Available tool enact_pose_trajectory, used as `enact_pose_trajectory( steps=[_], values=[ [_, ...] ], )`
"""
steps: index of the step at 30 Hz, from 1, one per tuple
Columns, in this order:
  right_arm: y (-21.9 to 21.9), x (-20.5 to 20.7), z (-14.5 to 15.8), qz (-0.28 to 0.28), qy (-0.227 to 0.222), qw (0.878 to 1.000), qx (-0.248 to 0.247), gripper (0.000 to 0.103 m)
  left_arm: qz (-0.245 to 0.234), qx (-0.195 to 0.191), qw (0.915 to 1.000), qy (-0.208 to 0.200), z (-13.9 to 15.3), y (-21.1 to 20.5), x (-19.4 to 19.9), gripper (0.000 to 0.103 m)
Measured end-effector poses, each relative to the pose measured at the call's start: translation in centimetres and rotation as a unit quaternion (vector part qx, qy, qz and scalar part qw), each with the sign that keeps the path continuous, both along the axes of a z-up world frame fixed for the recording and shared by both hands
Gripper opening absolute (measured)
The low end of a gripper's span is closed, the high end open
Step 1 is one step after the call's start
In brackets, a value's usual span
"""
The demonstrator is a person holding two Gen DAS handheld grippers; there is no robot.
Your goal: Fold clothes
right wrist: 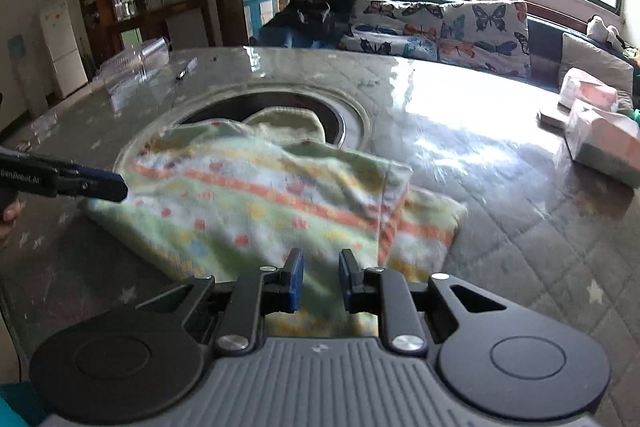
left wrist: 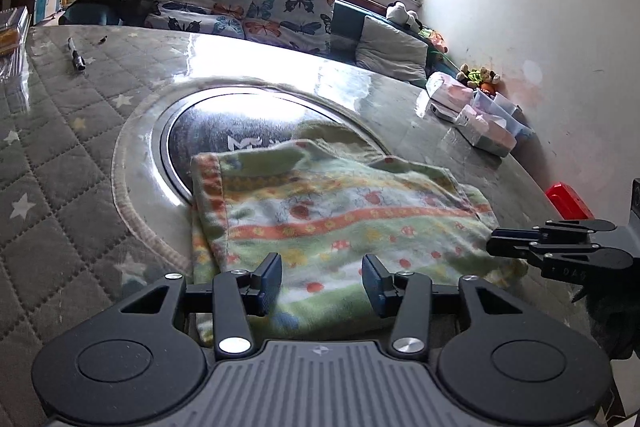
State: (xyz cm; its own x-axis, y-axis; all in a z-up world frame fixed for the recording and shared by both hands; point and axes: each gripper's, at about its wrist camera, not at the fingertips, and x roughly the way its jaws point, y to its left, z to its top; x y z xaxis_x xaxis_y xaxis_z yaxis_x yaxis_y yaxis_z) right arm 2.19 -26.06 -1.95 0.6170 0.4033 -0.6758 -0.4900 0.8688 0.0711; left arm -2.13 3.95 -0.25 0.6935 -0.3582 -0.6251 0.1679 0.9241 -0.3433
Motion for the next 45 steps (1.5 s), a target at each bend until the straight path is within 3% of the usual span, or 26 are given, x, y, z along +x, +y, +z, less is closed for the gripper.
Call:
enact_pose_trajectory(
  steps=[4,10,24,29,31,35,37,40,45],
  values=[
    [0.2,1.0,-1.2,-0.002,0.018,1.0,-0.007,0.019,0.014,-0.002,0.9999,0.01,-0.1,0.6,1.0,0.048],
    [0.2,2.1,-0.4,-0.006,0.012,1.0,-0.005,0.019,0.036,-0.011,0.9991,0.018,0.1,1.9,3.0,0.048],
    [0.6,9.0,-1.3,-0.05,0.014,0.998,0.019,0.019,0.065,-0.011,0.9971,0.039,-1.0,2.5,8.9,0.049],
    [1.1,8.5,-0.6,-0.044,0.007,0.999,0.011,0.019,0.059,-0.006,0.9978,0.028,-0.6,2.3,8.6,0.062],
    [1.5,8.1,-0.3,-0.034,0.004,0.999,0.009,0.019,0.062,0.004,0.9979,0.019,-0.1,2.2,8.2,0.077],
    [3.0,6.3,0.7,0.001,-0.008,1.0,-0.001,0.019,0.076,0.019,0.9969,0.005,0.7,2.5,7.5,0.087],
    [4.1,5.2,1.2,0.024,-0.013,1.0,-0.003,0.02,0.083,0.023,0.9963,0.002,1.0,2.8,7.0,0.099],
    [5.9,3.4,1.7,0.063,-0.023,0.998,-0.011,0.031,0.09,0.026,0.9956,-0.001,1.3,3.3,6.3,0.103],
    [9.8,0.5,2.1,0.14,-0.033,0.989,-0.027,0.032,0.112,0.011,0.9935,0.02,1.1,4.3,5.2,0.103]
  ],
)
